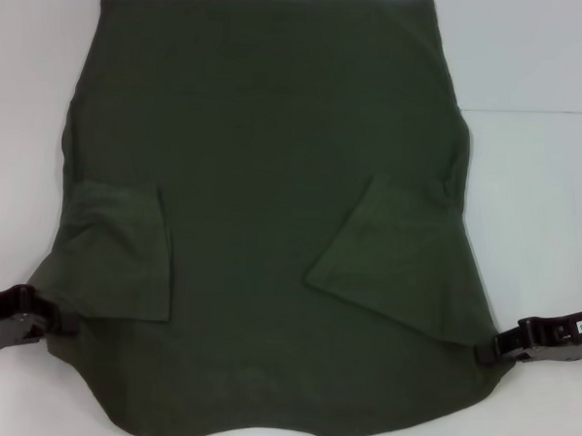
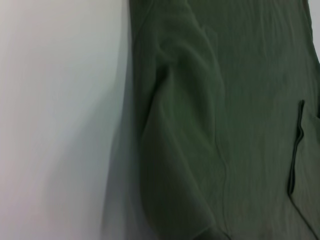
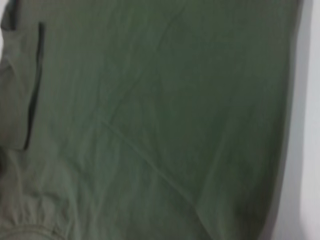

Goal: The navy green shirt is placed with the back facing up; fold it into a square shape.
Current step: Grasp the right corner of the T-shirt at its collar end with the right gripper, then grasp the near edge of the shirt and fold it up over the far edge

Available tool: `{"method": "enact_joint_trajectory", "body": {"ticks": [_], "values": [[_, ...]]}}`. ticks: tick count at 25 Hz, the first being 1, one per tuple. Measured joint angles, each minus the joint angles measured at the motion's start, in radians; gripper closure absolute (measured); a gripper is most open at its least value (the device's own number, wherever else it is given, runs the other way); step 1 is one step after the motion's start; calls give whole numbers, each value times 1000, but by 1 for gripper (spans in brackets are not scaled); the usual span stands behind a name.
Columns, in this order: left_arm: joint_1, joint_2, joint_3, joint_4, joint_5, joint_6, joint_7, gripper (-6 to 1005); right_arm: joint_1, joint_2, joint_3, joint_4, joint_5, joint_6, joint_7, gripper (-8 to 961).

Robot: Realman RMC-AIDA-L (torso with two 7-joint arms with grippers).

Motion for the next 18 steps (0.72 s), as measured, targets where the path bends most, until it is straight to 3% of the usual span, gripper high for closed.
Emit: {"method": "enact_joint_trajectory", "body": {"ticks": [3, 9, 18], "values": [[0, 0, 0, 0, 0, 0, -1, 970, 1, 2, 0, -4, -9, 4, -24, 649], [-1, 1, 0, 0, 0, 3, 0, 970, 2, 0, 0, -10, -10, 0, -65, 880], [-1, 3, 0, 0, 0, 12, 3, 970, 4, -6, 6, -13, -9, -7, -102, 926]]}}
